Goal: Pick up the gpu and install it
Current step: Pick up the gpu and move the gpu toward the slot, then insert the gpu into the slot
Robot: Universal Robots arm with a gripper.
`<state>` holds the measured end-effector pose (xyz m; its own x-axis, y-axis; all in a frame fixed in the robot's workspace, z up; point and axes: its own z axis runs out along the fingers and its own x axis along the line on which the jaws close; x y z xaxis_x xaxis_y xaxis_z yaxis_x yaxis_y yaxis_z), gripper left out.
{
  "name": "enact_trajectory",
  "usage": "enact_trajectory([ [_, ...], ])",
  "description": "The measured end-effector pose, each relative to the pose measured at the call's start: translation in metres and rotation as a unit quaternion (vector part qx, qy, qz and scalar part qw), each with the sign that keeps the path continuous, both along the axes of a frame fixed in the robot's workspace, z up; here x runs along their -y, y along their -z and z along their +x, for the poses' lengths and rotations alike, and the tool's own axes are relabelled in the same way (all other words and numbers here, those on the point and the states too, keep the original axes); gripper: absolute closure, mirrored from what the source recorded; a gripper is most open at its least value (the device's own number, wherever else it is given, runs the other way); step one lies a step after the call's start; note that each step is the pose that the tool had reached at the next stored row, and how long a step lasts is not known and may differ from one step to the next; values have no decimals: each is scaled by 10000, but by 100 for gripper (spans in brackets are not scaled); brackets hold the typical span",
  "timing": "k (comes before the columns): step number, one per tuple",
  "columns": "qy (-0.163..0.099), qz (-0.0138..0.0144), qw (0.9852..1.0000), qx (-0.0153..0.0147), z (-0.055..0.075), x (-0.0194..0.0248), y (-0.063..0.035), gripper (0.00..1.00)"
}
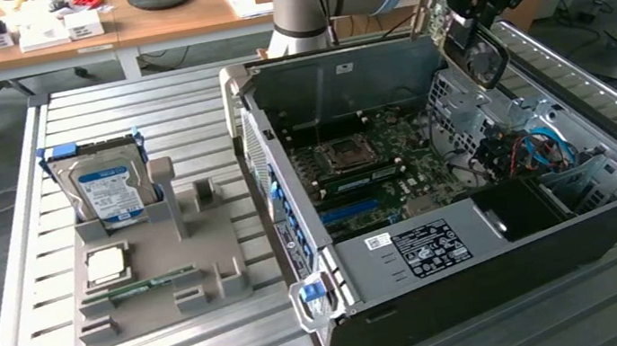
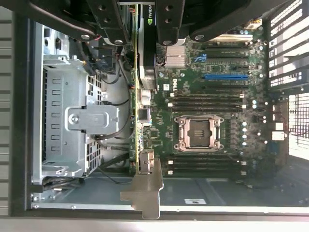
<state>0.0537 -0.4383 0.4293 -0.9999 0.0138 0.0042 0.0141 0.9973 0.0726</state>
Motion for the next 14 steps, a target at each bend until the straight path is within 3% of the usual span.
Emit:
enact_trajectory([
  [4, -1, 0, 10000, -1, 65, -1, 0, 73],
  [14, -26, 0, 10000, 0, 68, 0, 0, 73],
])
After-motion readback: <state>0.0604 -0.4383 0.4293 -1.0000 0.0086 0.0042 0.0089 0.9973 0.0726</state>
